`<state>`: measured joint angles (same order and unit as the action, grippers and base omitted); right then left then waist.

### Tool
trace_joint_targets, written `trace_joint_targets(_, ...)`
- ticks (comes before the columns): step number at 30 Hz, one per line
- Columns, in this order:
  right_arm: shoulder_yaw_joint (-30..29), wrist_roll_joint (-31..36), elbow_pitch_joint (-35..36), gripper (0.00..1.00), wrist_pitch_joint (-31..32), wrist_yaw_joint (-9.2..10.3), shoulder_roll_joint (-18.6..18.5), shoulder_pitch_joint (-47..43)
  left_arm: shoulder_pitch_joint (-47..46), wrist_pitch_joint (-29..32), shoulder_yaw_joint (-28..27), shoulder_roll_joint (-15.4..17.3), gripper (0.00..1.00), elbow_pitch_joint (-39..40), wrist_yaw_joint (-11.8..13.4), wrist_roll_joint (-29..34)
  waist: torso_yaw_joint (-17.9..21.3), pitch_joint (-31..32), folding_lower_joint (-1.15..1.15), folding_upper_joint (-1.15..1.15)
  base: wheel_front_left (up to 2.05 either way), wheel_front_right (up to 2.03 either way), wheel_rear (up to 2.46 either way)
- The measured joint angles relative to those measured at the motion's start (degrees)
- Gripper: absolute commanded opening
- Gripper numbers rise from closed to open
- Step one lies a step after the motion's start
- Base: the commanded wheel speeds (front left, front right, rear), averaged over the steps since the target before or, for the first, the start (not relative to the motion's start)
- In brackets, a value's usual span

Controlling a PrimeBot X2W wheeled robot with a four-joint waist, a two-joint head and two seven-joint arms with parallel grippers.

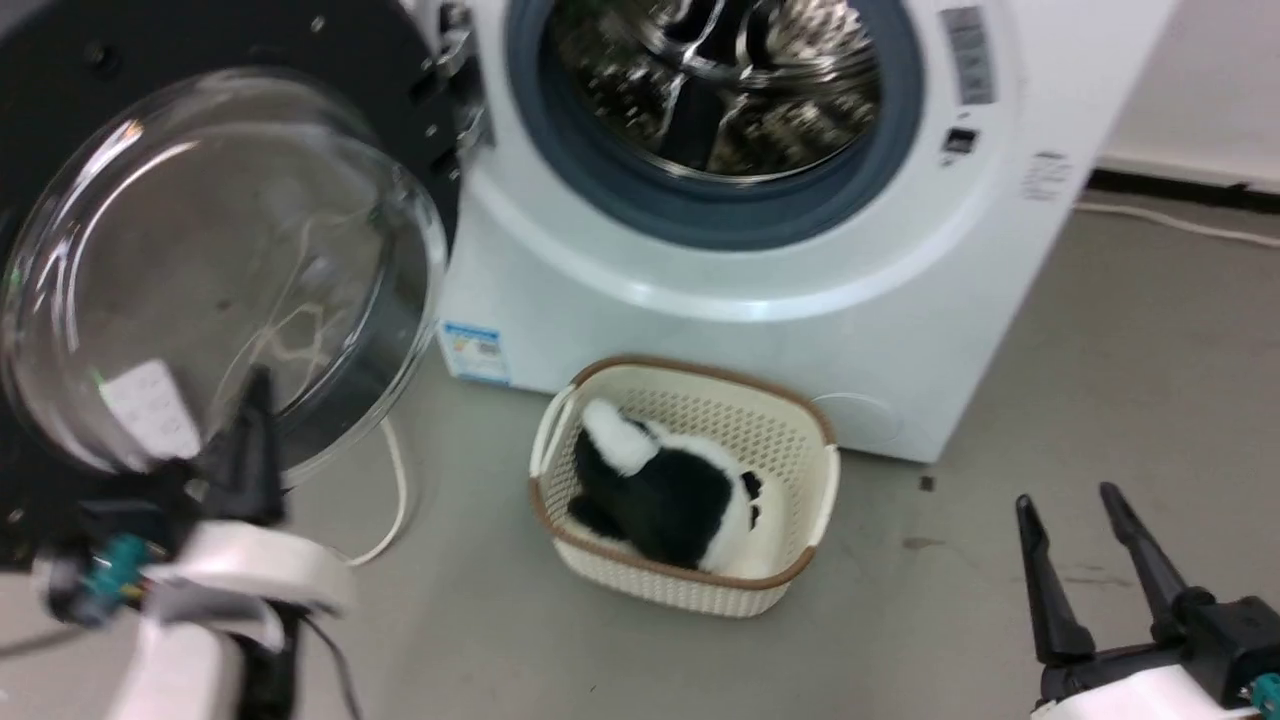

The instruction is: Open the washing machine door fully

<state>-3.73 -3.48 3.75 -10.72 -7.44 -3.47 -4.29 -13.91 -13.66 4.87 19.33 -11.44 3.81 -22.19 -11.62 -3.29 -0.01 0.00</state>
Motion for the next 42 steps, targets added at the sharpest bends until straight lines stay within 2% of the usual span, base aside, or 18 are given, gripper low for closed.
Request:
trace_joint_targets(6,-0.29,0.00,0.56,1.00,0.55,0.00,0.09,-0.28,7.45,0.44,3.80,-3.54,0.00,6.34,1.88,1.09,3.82,3.23,0.00,0.00,0.00,0.00,0.00)
trace_joint_targets(13,-0.19,-0.26,0.63,1.00,1.01,0.00,0.21,-1.93,13.58,0.60,8.18,-7.47,0.00,7.53,2.69,1.57,7.80,5.29,0.00,0.00,0.00,0.00,0.00)
trace_joint_targets(14,-0.13,-0.56,0.57,1.00,1.00,0.00,0.22,-2.22,14.25,0.59,8.82,-7.72,0.39,7.37,3.13,2.02,8.25,5.42,0.00,0.00,0.00,0.00,0.00)
trace_joint_targets(15,-0.04,-0.99,0.44,1.00,0.98,0.00,0.24,-2.51,14.80,0.58,9.28,-8.00,0.93,7.22,3.47,2.45,8.65,5.53,0.01,0.00,0.00,0.00,0.00)
trace_joint_targets(16,0.04,-1.38,0.29,1.00,0.93,0.00,0.24,-2.81,15.28,0.49,9.69,-8.20,1.00,7.04,3.87,2.93,9.00,5.61,0.00,0.00,0.00,0.00,0.00)
trace_joint_targets(22,1.03,-2.10,-1.25,1.00,0.44,0.00,0.30,-4.11,17.02,0.13,11.62,-10.01,1.00,6.05,4.87,4.09,10.34,5.64,0.01,0.00,0.00,0.00,0.00)
trace_joint_targets(42,1.20,-3.09,-3.05,1.00,-0.05,0.00,0.31,-4.11,16.85,-0.54,12.73,-9.66,1.00,2.32,5.10,5.55,11.15,5.27,0.01,0.00,0.00,0.00,0.00)
